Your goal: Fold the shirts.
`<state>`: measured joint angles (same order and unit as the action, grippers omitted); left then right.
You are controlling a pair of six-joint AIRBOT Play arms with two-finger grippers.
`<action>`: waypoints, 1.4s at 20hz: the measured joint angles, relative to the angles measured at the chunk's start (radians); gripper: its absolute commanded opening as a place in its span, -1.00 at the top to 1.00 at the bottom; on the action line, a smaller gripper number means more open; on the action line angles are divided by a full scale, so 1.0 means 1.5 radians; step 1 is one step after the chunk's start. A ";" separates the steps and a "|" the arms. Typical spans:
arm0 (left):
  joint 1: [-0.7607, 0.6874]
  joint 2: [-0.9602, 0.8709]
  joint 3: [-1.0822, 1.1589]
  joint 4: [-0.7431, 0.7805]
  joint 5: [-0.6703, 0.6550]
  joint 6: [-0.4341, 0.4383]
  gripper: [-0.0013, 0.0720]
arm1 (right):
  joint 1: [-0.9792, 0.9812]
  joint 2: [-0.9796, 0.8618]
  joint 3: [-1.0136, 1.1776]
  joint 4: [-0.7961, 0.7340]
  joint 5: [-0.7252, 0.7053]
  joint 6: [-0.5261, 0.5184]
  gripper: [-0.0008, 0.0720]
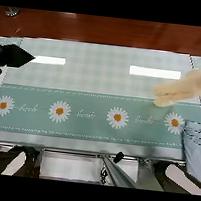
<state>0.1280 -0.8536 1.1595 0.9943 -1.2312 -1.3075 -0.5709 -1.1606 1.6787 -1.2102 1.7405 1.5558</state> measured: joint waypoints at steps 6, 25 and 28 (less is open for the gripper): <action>-0.001 0.000 0.000 0.000 0.105 0.009 0.91 | -0.109 0.021 -0.002 -0.148 0.061 -0.033 0.90; 0.037 -0.030 0.000 0.097 0.407 0.011 0.91 | -0.475 0.172 -0.436 -0.530 0.045 -0.068 -0.02; 0.041 -0.045 0.000 0.101 0.409 0.011 0.91 | -0.529 0.187 -0.479 -0.527 0.036 -0.087 -0.71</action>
<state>0.1890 -0.9207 1.1595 1.1454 -0.6170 -1.2907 -1.3647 -0.8803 0.9596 -2.0010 1.7939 1.4254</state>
